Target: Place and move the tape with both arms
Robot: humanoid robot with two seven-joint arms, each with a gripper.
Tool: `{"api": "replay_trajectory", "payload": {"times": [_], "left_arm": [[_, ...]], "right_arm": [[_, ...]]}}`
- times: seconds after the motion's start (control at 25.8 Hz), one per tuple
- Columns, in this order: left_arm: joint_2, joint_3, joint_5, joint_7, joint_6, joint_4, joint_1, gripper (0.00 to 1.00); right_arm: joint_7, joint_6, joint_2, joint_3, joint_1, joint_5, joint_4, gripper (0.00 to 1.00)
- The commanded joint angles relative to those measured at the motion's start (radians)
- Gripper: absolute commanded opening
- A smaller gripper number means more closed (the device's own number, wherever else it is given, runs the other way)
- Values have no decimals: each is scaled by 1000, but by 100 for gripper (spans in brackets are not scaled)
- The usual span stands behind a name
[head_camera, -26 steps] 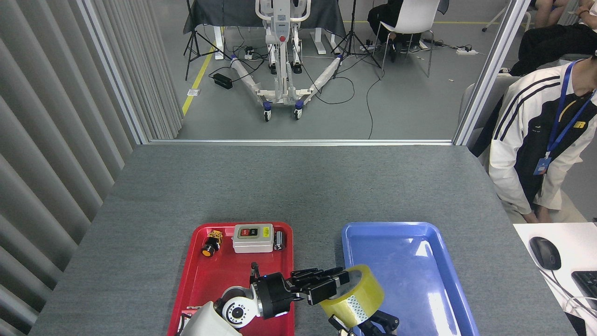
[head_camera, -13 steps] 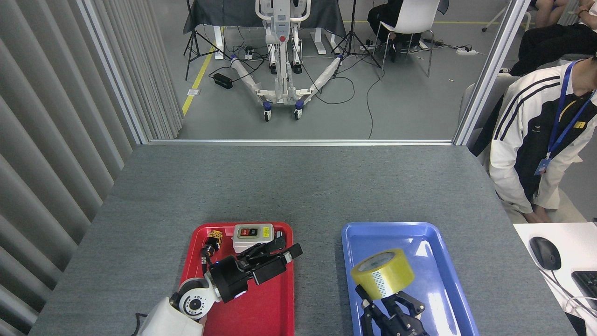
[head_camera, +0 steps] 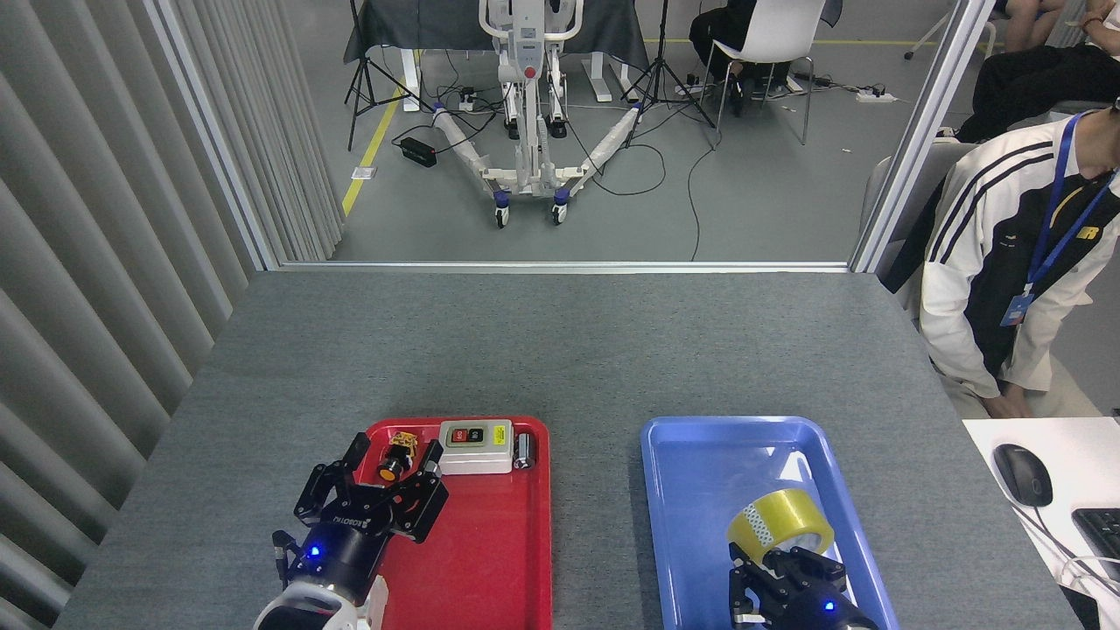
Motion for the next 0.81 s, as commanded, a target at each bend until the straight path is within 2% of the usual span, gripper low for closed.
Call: {"api": "replay_trajectory", "payload": {"times": [0.0, 0.08, 0.19, 0.27, 0.39, 0.43, 0.5, 0.78], "left_arm": [[-2, -11, -39, 9, 103, -6, 14, 99], [-5, -11, -39, 6, 101, -2, 14, 99], [-8, -11, -36, 8, 100, 24, 11, 100], [-8, -15, -32, 8, 97, 31, 11, 100], [-5, -48, -32, 21, 86, 23, 9, 100], [-5, -48, -32, 23, 86, 21, 9, 100], [-6, -48, -32, 23, 86, 24, 9, 100], [-11, -48, -32, 23, 85, 34, 9, 100]], "right_arm": [[333, 7, -1, 2, -61, -100, -24, 3], [424, 10, -2, 2, -93, -144, -24, 3], [551, 19, -10, 1, -153, -157, -24, 6], [622, 48, -13, -1, -182, -161, -21, 11], [680, 113, -11, 1, -215, -161, -9, 28], [676, 126, -13, 1, -222, -161, -4, 41], [660, 142, -16, -1, -223, -160, 9, 100], [484, 145, -11, -7, -211, -163, 14, 100]]}}
